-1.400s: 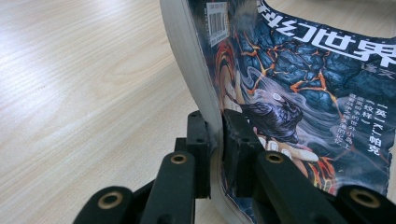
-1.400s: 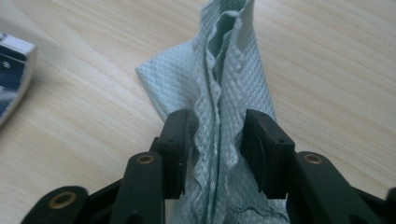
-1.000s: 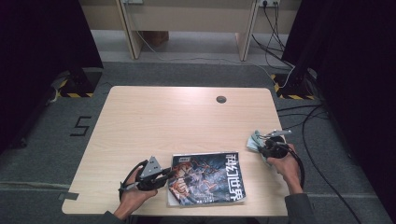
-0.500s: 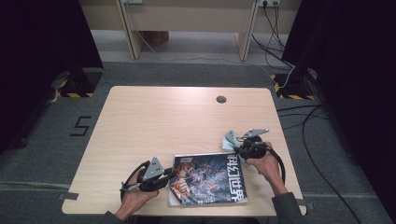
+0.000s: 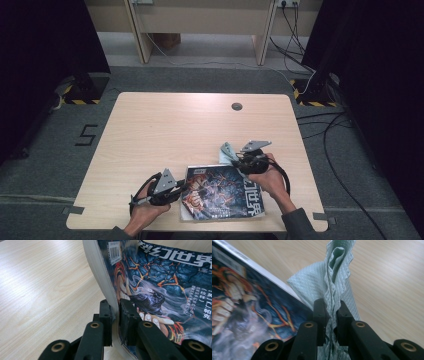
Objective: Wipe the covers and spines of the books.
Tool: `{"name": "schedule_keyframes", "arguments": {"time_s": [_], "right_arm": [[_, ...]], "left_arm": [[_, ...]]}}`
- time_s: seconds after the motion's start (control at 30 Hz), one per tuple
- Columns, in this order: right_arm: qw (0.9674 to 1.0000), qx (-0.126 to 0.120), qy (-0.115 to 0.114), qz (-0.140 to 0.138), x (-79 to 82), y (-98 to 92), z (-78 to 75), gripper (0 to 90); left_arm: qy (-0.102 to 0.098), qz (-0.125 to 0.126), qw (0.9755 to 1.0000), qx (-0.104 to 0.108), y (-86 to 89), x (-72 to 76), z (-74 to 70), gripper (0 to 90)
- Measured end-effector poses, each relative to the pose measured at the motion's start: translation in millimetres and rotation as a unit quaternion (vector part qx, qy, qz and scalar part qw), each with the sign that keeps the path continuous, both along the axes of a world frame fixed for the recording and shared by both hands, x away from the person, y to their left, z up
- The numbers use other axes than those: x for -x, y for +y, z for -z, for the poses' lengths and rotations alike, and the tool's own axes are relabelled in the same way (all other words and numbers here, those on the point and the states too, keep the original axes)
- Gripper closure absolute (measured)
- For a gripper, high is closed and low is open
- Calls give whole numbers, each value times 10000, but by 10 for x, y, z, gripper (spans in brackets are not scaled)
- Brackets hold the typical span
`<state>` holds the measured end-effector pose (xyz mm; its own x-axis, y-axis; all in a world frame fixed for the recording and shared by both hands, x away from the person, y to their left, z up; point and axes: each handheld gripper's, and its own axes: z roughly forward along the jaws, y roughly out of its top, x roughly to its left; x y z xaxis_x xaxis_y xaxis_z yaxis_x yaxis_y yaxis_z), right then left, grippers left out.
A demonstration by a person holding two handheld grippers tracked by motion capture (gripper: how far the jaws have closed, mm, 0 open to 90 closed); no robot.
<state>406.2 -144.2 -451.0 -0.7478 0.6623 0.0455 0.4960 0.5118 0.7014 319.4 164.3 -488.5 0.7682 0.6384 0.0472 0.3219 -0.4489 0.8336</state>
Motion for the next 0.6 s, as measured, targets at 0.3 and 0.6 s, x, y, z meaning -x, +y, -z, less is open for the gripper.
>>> {"name": "schedule_keyframes", "arguments": {"time_s": [0.3, 0.6], "right_arm": [[9993, 96, 223, 278, -83, -198, 67, 820], [9933, 216, 522, 1011, -254, -682, 271, 820]], "left_arm": [[-5, 7, 10000, 28, 2, 1, -4, 798], [-8, 19, 10000, 44, 6, -4, -7, 795]]}}
